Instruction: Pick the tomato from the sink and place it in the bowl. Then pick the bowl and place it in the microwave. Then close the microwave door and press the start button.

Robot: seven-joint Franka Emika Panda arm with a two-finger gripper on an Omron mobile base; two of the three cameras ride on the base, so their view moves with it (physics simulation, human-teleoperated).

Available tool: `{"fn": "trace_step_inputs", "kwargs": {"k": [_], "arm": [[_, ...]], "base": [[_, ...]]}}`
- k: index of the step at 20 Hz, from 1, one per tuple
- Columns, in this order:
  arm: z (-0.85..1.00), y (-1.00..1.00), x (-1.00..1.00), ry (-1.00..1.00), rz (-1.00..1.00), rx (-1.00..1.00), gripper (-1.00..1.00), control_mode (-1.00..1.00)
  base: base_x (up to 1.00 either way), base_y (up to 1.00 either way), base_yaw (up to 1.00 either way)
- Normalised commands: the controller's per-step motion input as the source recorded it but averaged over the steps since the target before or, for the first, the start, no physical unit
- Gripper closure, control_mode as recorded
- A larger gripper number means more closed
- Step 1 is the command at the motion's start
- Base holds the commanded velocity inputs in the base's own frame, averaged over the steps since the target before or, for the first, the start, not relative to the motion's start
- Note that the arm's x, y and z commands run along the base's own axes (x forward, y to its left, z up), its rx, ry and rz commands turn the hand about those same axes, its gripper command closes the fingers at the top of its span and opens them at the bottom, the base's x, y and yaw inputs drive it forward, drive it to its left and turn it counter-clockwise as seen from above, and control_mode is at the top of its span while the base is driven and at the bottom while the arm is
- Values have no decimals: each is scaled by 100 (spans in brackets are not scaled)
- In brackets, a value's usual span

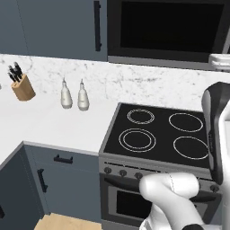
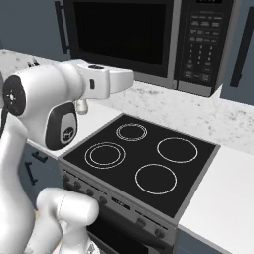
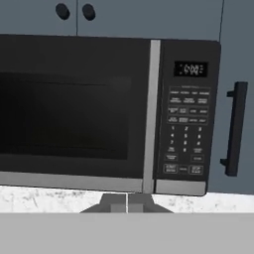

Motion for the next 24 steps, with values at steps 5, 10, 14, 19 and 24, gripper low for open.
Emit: {"fn": "trace_step_inputs", "kwargs": {"k": [5,10,14,19,24], "arm": [[6,-42,0,1,0,5,100,-100],[23,-34,3,-2,0,7,100,-100],[11,-34,16,0,0,4,100,-100],[-1,-27,19,0,0,0,100,-100],[-14,-14,17,0,0,0,100,-100]], "base": [[0,0,0],[0,0,0],[0,0,0],[0,0,0],[0,0,0]]}}
